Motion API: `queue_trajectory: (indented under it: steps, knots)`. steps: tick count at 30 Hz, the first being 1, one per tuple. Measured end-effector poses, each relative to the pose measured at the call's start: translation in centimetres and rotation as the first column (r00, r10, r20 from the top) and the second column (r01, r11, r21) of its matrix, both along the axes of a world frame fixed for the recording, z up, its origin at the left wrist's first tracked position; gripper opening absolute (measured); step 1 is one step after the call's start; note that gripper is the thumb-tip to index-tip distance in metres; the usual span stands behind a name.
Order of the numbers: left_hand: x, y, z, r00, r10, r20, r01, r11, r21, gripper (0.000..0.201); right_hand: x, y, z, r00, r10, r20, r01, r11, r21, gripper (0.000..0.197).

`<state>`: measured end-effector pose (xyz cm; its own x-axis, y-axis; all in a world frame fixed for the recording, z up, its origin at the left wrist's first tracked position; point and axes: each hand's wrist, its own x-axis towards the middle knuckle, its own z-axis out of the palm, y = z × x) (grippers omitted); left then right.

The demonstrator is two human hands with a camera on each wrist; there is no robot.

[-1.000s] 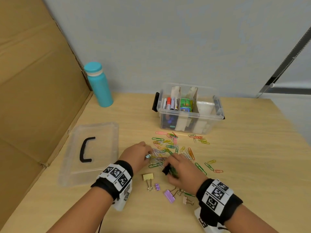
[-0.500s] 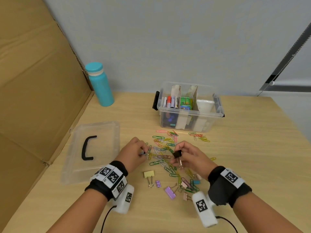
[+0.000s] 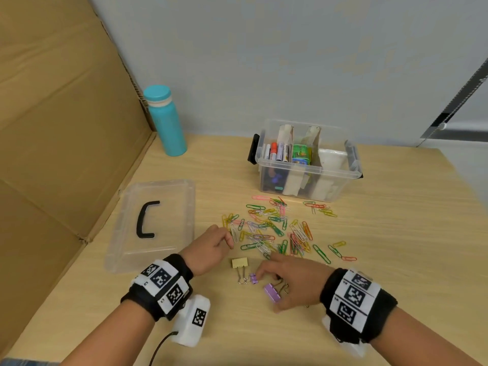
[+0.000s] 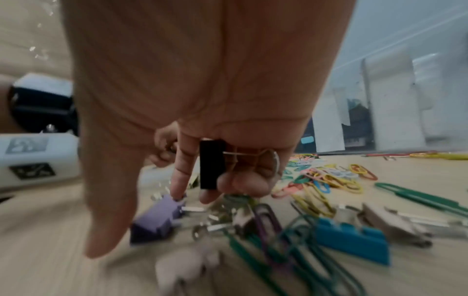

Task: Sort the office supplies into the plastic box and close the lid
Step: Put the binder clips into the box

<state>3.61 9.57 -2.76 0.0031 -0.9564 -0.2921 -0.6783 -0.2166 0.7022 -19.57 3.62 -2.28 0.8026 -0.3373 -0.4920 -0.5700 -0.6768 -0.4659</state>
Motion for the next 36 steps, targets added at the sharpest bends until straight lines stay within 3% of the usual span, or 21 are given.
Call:
queue_trajectory:
  steps: [1,2,5,8,13,15,17,20,22,24,28,31,33,36]
  knots:
    - [-0.2,0.2,-0.1,0.999,-0.028,0.024,0.027,0.999,0.043,0.008,0.1,0.1,-0.2,1.000,0.023,-0.019,-0.023,0.999,-0.041,0.055]
    - [-0.5,0.4,-0.1,0.996,-0.063,0.070,0.058,0.996,0.068,0.009,0.1,0.0,-0.3,1.000,0.028,-0.011,-0.029,0.998,-0.064,0.053]
    - [-1.1,0.3,-0.7,0.961,-0.159,0.225,0.138,0.985,0.104,0.039,0.2,-0.3,-0.7,0.999,0.022,0.031,-0.019,0.996,-0.087,0.044]
    - [-1.5,-0.2,-0.9,0.944,-0.173,0.280,0.153,0.984,0.090,0.031,0.2,-0.5,-0.3,0.994,-0.019,0.106,0.026,0.998,-0.058,0.039]
    - [-1.4,-0.9,-0.7,0.932,-0.169,0.321,0.152,0.985,0.078,0.023,-0.7,-1.6,3.4,0.931,-0.225,0.287,0.217,0.974,0.063,0.030]
    - [-1.2,-1.1,-0.3,0.939,-0.142,0.314,0.134,0.990,0.048,0.023,-1.3,-3.1,6.0,0.872,-0.312,0.378,0.301,0.949,0.089,0.027]
    - [-0.9,-1.6,0.3,0.959,-0.090,0.270,0.099,0.995,-0.020,0.023,-1.9,-5.6,8.9,0.767,-0.396,0.505,0.436,0.899,0.042,0.025]
    - [-0.7,-2.4,1.5,0.976,-0.004,0.218,0.032,0.991,-0.130,0.020,-2.7,-10.7,12.0,0.592,-0.467,0.657,0.680,0.727,-0.097,0.026]
    - [-0.5,-2.8,2.0,0.980,0.037,0.196,-0.004,0.987,-0.162,0.019,-2.9,-14.7,12.5,0.510,-0.548,0.662,0.787,0.608,-0.103,0.027]
    - [-0.6,-3.1,2.2,0.977,0.055,0.204,-0.019,0.984,-0.178,0.019,-2.8,-18.7,12.3,0.516,-0.645,0.563,0.830,0.540,-0.143,0.029]
    - [-1.4,-3.5,2.3,0.977,0.055,0.206,-0.012,0.979,-0.204,0.018,-1.6,-24.8,11.2,0.569,-0.729,0.380,0.823,0.506,-0.259,0.037]
    - [-2.0,-3.5,2.2,0.981,0.051,0.188,-0.013,0.980,-0.199,0.018,-1.0,-27.1,10.9,0.598,-0.758,0.261,0.802,0.560,-0.209,0.052]
    - [-2.2,-3.5,2.1,0.981,0.055,0.184,-0.020,0.982,-0.187,0.018,-1.0,-27.6,10.7,0.624,-0.754,0.204,0.781,0.597,-0.182,0.052]
    - [-2.5,-3.5,2.2,0.983,0.062,0.171,-0.030,0.983,-0.184,0.018,-1.7,-26.6,10.5,0.623,-0.724,0.297,0.781,0.600,-0.173,0.045]
